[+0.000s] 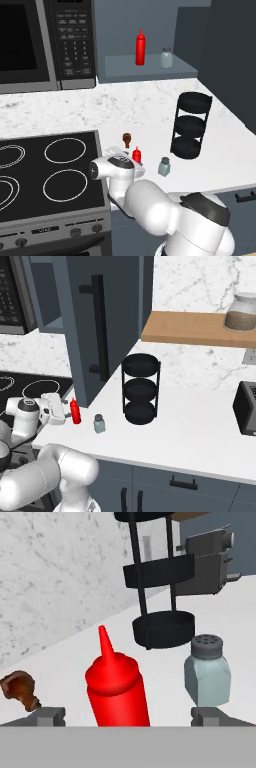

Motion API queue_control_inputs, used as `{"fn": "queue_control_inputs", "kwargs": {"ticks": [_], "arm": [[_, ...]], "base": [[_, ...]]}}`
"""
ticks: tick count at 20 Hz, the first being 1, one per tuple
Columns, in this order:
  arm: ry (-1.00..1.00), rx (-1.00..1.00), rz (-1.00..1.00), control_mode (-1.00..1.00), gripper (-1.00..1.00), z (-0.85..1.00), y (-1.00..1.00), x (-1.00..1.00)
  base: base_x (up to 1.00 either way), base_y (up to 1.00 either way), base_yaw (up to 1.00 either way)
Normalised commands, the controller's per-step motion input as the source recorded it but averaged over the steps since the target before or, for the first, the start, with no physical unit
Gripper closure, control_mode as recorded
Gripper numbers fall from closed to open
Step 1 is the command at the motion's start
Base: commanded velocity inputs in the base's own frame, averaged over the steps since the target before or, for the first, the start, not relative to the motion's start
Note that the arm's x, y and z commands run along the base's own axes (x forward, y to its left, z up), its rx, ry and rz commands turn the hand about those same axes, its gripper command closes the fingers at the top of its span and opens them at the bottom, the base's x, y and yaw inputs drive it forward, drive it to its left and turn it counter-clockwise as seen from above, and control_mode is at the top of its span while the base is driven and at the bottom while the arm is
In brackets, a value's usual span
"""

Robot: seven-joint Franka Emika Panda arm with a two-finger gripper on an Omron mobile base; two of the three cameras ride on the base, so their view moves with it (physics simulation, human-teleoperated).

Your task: Put the shaker and condiment bottle from the counter next to their counterparts in the cabinet.

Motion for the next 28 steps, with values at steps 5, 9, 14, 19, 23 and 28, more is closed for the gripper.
{"fn": "queue_control_inputs", "kwargs": {"ticks": [5,9,14,19,23,28], "arm": [[0.01,0.00,0.00,-1.00,-1.00,-0.11,0.07,0.16],[0.01,0.00,0.00,-1.00,-1.00,-0.03,-0.01,0.04],[0.03,0.01,0.00,-1.00,-1.00,0.00,-0.09,0.17],[0.05,0.02,0.00,-1.00,-1.00,-0.04,-0.21,0.16],[0.08,0.01,0.00,-1.00,1.00,-0.24,-0.06,0.16],[0.06,0.00,0.01,-1.00,1.00,-0.15,0.00,0.02]], "base": [[0.00,0.00,0.00],[0.00,0.00,0.00],[0.00,0.00,0.00],[0.00,0.00,0.00],[0.00,0.00,0.00],[0.00,0.00,0.00]]}}
